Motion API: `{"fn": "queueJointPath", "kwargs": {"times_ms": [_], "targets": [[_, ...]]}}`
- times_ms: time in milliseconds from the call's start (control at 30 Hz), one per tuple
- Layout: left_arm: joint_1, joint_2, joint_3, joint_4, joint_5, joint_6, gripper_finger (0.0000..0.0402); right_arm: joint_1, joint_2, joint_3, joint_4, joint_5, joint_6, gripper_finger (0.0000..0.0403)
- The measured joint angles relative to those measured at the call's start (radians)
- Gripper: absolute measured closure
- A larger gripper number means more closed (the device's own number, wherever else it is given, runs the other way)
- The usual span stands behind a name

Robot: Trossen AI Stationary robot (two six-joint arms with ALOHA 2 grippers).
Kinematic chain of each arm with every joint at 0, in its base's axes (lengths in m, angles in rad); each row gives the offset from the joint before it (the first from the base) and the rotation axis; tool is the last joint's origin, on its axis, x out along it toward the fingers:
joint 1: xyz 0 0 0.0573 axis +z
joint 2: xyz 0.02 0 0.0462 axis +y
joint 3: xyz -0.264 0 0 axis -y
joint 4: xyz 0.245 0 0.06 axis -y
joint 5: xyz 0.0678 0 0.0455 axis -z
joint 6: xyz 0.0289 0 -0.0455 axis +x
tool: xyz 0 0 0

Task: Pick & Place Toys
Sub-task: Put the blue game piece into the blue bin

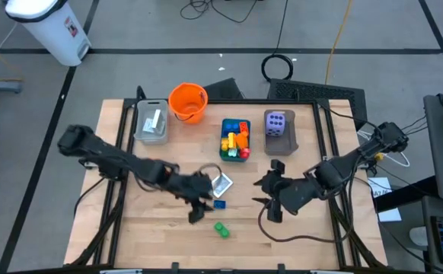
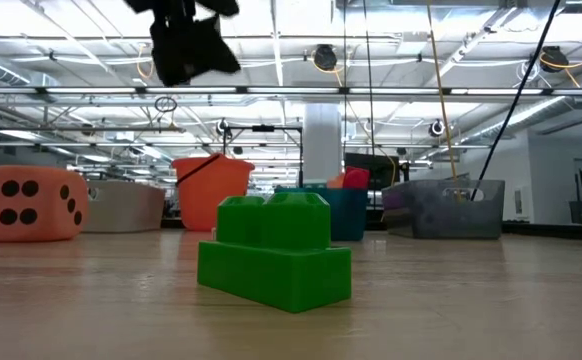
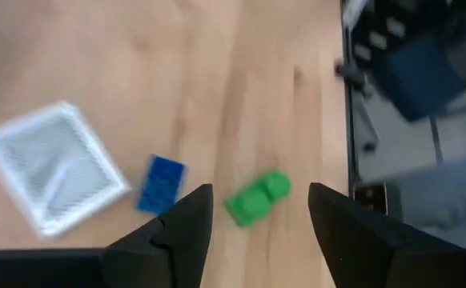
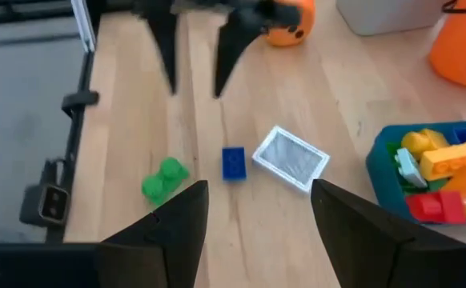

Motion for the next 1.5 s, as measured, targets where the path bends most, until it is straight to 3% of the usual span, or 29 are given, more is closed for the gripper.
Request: {"fn": "queueJointPath", "kwargs": {"times_ms": [233, 400, 567, 800, 1133, 1267, 1500], "targets": [[-0.059, 0.182, 0.000, 0.164, 0.000, 0.093, 0.0186, 0.032, 0.000, 0.000, -0.030, 0.002, 0.001, 0.0191], [-0.053, 0.234, 0.000, 0.214, -0.120, 0.146, 0.0186, 0.053, 0.000, 0.000, -0.030, 0.003, 0.008, 0.0191], [-0.042, 0.242, 0.000, 0.189, -0.189, 0.309, 0.0186, 0.070, -0.001, -0.008, -0.030, 0.006, 0.034, 0.0191], [-0.034, 0.242, 0.000, 0.137, -0.188, 0.468, 0.0186, 0.070, -0.001, -0.091, -0.022, 0.003, 0.115, 0.0191], [0.024, 0.264, 0.000, 0.090, -0.133, 0.493, 0.0186, 0.069, -0.001, -0.218, 0.138, -0.002, 0.159, 0.0191], [0.032, 0.305, 0.000, 0.104, -0.080, 0.495, 0.0186, 0.067, -0.001, -0.225, 0.143, -0.002, 0.159, 0.0191], [0.032, 0.335, 0.000, 0.114, -0.076, 0.523, 0.0186, 0.058, -0.005, -0.225, 0.143, -0.001, 0.156, 0.0191]]}}
